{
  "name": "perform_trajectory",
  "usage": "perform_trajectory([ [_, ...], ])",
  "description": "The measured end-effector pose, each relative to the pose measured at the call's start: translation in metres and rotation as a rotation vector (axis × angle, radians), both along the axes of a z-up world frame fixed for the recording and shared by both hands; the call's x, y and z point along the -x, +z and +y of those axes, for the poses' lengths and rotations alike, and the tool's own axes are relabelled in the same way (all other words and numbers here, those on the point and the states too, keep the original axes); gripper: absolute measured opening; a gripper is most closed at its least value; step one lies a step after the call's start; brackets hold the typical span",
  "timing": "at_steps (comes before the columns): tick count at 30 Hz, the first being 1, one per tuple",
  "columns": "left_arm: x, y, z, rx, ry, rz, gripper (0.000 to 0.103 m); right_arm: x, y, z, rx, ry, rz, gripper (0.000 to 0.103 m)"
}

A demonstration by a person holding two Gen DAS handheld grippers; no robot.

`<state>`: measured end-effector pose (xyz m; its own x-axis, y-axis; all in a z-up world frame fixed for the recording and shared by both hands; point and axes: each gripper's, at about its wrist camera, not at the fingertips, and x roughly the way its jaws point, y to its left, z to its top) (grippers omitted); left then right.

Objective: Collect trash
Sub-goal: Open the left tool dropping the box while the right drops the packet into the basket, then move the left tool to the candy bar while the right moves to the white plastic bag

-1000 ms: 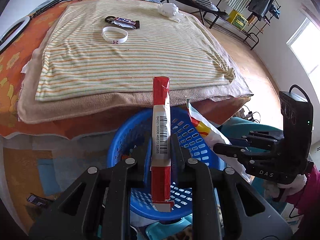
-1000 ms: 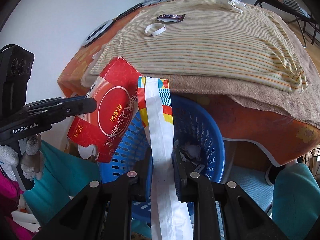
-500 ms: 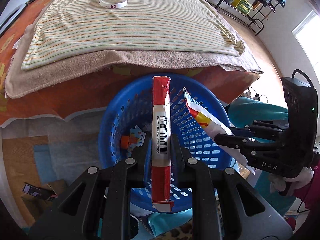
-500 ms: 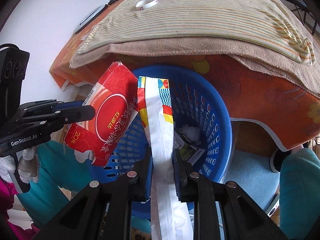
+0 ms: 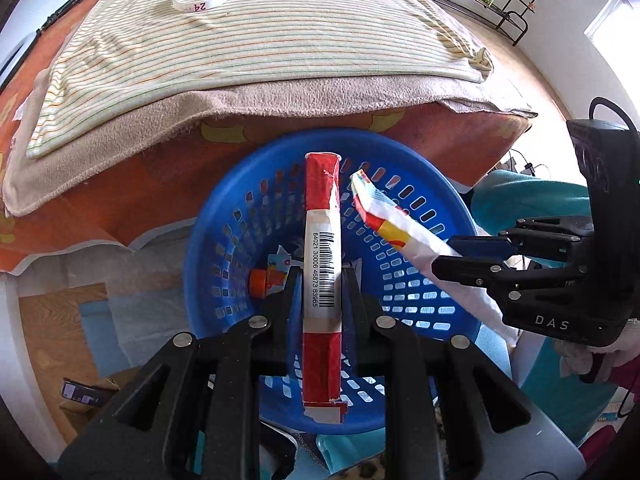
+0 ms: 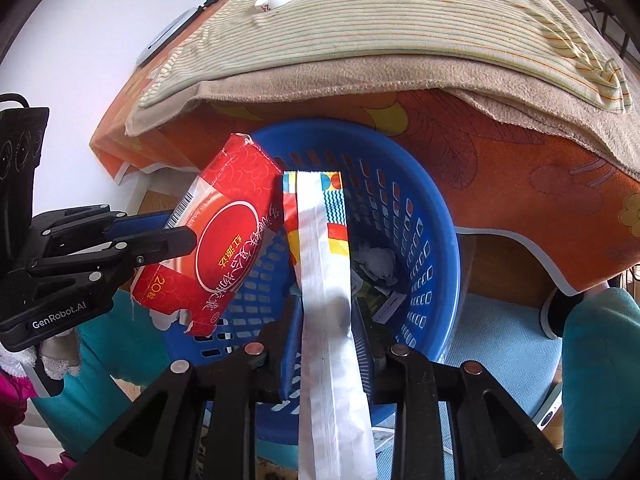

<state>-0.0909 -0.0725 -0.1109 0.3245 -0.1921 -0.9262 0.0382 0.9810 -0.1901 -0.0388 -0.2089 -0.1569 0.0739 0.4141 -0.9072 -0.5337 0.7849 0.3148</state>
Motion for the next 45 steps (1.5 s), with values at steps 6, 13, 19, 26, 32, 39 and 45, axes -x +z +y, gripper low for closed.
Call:
perform_trajectory([
  [6, -0.001, -0.002, -0.003, -0.029, -0.002, -0.004, 0.018, -0.001, 0.001, 0.0, 0.013, -0.01, -0.016, 0.052],
  [13, -0.001, -0.002, -0.003, -0.05, 0.0, -0.014, 0.045, -0.003, 0.001, 0.0, 0.027, -0.023, -0.023, 0.069],
  [19, -0.002, 0.001, 0.0, -0.06, 0.011, -0.025, 0.053, -0.006, 0.003, -0.005, 0.038, -0.039, -0.04, 0.081],
  [26, -0.002, 0.003, 0.002, -0.066, 0.02, -0.035, 0.063, -0.008, 0.004, -0.006, 0.065, -0.054, -0.056, 0.087],
  [32, -0.003, 0.005, 0.004, -0.062, 0.032, -0.037, 0.063, -0.01, 0.007, -0.008, 0.079, -0.068, -0.081, 0.089],
  [39, -0.009, 0.023, 0.013, -0.035, 0.058, -0.056, 0.063, -0.014, 0.018, -0.01, 0.072, -0.092, -0.111, 0.089],
  [45, -0.027, 0.046, 0.031, 0.001, 0.106, -0.089, 0.063, -0.022, 0.037, -0.014, 0.044, -0.128, -0.15, 0.092],
])
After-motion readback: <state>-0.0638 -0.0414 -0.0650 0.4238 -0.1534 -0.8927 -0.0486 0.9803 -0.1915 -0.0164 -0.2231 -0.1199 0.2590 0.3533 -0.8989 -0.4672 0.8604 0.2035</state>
